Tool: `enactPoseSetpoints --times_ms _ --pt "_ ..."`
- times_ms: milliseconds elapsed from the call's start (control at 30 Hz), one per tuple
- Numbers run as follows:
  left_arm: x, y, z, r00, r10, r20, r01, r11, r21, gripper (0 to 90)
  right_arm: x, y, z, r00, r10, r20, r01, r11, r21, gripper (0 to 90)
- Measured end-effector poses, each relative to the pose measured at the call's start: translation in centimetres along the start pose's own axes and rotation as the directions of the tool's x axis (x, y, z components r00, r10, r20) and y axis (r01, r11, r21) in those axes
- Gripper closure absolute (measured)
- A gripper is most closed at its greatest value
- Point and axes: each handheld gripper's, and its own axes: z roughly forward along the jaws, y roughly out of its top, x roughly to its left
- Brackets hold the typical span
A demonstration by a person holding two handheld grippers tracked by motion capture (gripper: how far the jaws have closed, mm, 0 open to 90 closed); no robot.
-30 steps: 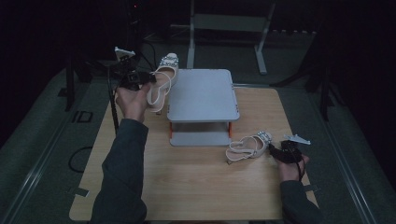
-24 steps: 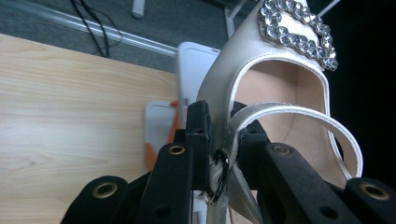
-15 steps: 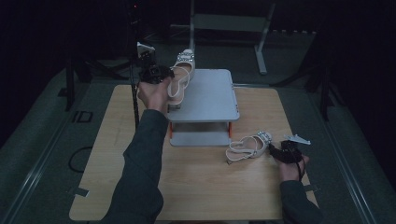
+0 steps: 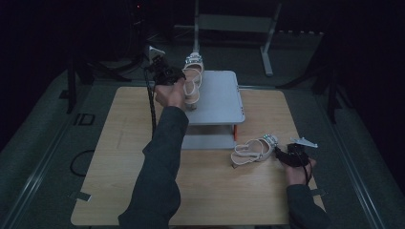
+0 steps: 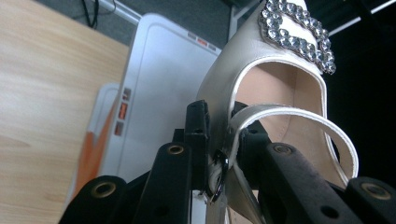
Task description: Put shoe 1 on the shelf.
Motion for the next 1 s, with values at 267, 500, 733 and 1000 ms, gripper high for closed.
enactPoseSetpoints --times_ms 267,500,733,1000 --pt "-0.3 -0.4 1.0 0.9997 -0.017 -0.020 0.017 0.9997 0.017 78.7 0.0 0.0 0.0 1.0000 0.001 0.001 -0.001 1.000 -0.001 42.6" --pt "-0.2 -0.6 1.7 0.9962 -0.069 -0.053 0.070 0.9975 0.006 78.8 0.0 0.0 0.1 1.0000 0.002 0.002 -0.002 1.000 -0.001 42.3" --pt "-0.6 -0.3 2.0 0.9936 0.015 -0.112 -0.012 0.9994 0.032 78.8 0.0 0.0 0.1 1.0000 0.001 0.001 -0.001 1.000 -0.002 42.2" --pt "-1.1 0.1 2.3 0.9887 0.060 -0.138 -0.053 0.9971 0.055 78.4 0.0 0.1 0.1 1.0000 0.002 0.001 -0.002 1.000 -0.002 42.2"
